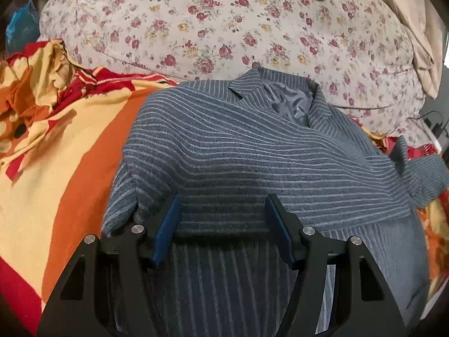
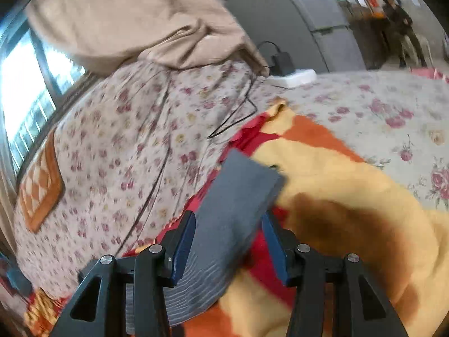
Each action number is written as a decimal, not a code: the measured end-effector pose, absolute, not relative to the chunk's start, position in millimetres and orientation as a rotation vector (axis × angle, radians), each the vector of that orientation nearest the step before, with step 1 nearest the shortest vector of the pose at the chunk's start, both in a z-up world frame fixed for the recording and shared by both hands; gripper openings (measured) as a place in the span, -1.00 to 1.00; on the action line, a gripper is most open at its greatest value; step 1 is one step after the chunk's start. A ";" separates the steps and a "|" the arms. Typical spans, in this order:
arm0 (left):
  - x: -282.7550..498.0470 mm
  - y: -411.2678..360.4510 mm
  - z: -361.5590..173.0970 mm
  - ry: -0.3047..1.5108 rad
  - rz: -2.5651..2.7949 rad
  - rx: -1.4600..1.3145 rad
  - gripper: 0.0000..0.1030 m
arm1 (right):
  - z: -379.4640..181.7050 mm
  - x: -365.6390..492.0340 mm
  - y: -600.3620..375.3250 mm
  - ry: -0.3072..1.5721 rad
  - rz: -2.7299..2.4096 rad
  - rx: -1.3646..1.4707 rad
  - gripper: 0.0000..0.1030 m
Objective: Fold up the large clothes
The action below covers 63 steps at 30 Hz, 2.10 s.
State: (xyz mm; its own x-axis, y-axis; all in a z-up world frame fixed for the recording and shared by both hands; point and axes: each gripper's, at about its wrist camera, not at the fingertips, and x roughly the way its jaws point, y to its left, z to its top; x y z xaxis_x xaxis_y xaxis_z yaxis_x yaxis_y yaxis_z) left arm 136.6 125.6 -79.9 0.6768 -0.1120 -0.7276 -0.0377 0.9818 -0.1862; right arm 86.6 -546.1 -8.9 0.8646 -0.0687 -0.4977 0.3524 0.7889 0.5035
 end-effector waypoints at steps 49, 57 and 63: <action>122.5 254.6 -57.7 0.724 0.397 -0.499 0.33 | -65.2 172.0 -4.1 0.974 0.798 0.249 -0.14; 126.0 193.1 -22.9 0.577 0.124 -0.318 0.33 | 16.1 164.0 -163.0 0.797 0.430 0.073 -0.14; 153.8 138.1 -40.1 0.709 -0.149 -0.222 -0.54 | -0.4 178.9 -227.2 0.796 0.381 0.180 -0.73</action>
